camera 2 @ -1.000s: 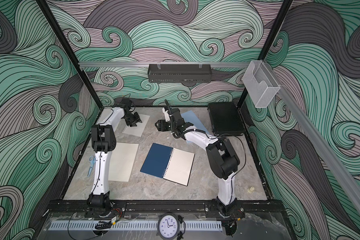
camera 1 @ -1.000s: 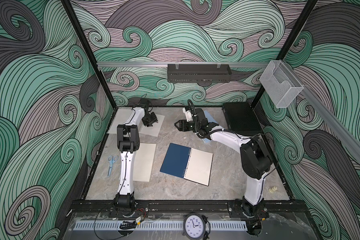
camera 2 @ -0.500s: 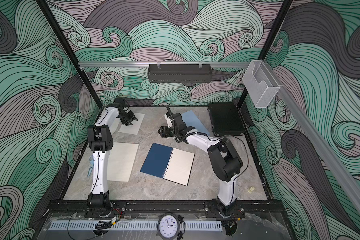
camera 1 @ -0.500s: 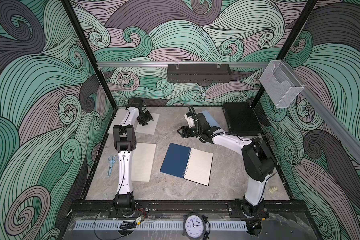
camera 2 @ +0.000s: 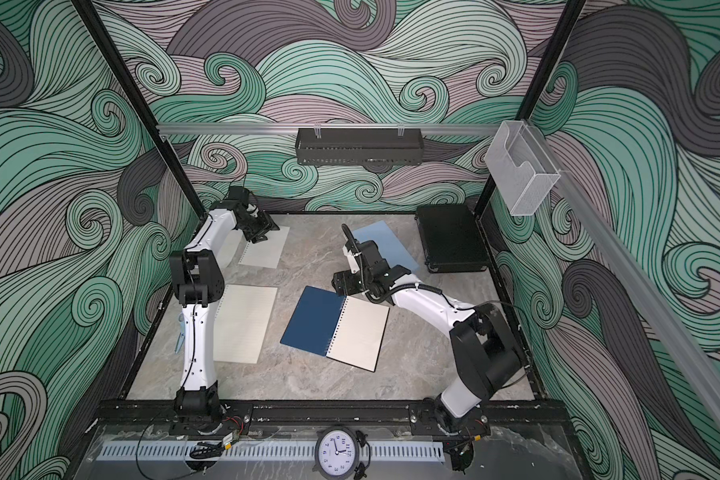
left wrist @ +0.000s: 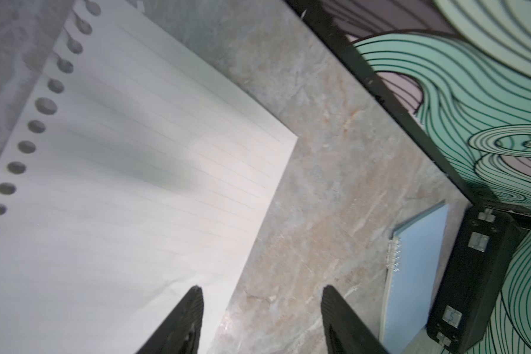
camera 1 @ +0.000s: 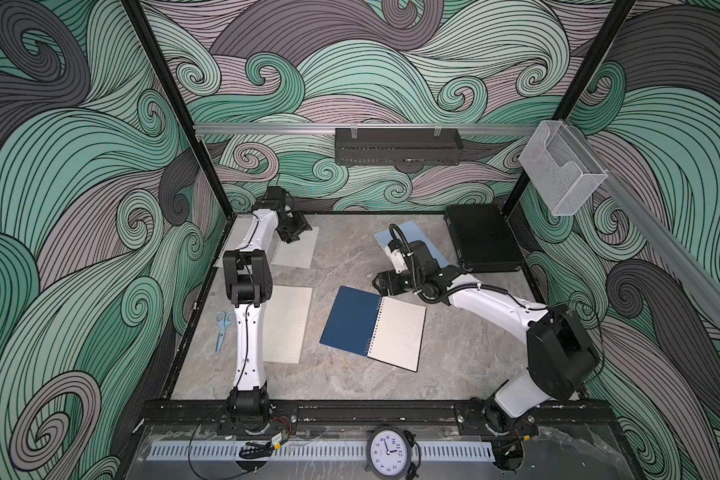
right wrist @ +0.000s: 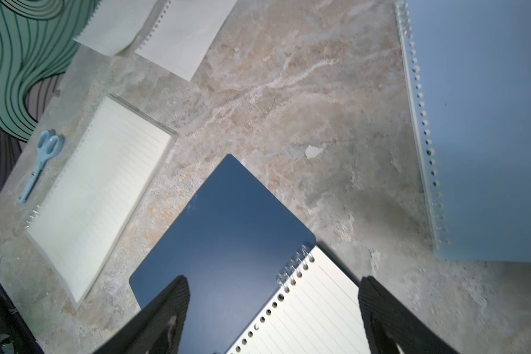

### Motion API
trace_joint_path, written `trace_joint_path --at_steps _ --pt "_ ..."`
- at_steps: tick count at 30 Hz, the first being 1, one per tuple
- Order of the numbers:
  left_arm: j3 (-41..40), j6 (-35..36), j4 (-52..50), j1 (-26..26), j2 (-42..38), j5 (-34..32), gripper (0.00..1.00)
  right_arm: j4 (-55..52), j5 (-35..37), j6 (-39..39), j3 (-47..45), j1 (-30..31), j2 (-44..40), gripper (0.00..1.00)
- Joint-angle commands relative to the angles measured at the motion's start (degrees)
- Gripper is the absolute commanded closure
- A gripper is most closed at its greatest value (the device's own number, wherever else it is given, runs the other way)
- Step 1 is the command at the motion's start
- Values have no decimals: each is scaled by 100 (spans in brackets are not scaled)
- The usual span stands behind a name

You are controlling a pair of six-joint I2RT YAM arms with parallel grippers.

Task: Tear off pages from different notebooks
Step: Place the paper at the center of the board, then adjust the notebook at the center of the board.

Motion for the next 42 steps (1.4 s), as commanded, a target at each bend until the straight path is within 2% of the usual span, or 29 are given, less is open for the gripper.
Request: trace_joint_path --at_steps 1,5,10,14,18,22,24,29,33,38,42 --pt "-423 -30 118 -144 -832 -208 38 -395 98 -166 -214 37 -164 11" --pt "-1600 -155 351 -308 -1700 -488 39 -405 85 -181 -493 53 -333 10" --pt "-3801 -325 1100 -634 -3180 -733 39 -535 -208 -431 -523 47 -310 10" --pt "-5178 -420 1304 -1007 -4173 -921 39 -641 -226 -320 -781 95 -520 9" --pt "-6822 -854 1710 -1515 -5307 -1079 39 -627 -229 -384 -890 91 -588 9" --pt "-8120 -1552 2058 -1917 -6596 -1137 39 -620 -417 -704 -738 91 -411 10" --pt "-8583 -1822 1970 -2189 -7192 -1297 38 -730 -486 -785 -557 85 -260 10" --pt "-9396 -2680 1827 -2894 -8117 -1382 37 -839 -719 -1040 -72 54 289 10" --pt "-10263 -3777 2527 -3544 -8735 -1384 37 -1026 -1157 -1321 524 -26 1003 12" --pt "-10553 -4694 2868 -4394 -8862 -2018 36 -1190 -1686 -1568 1190 -120 1707 15" --pt "-10620 -5330 3558 -4944 -8341 -2296 34 -1314 -1876 -1634 1563 -236 2092 16"
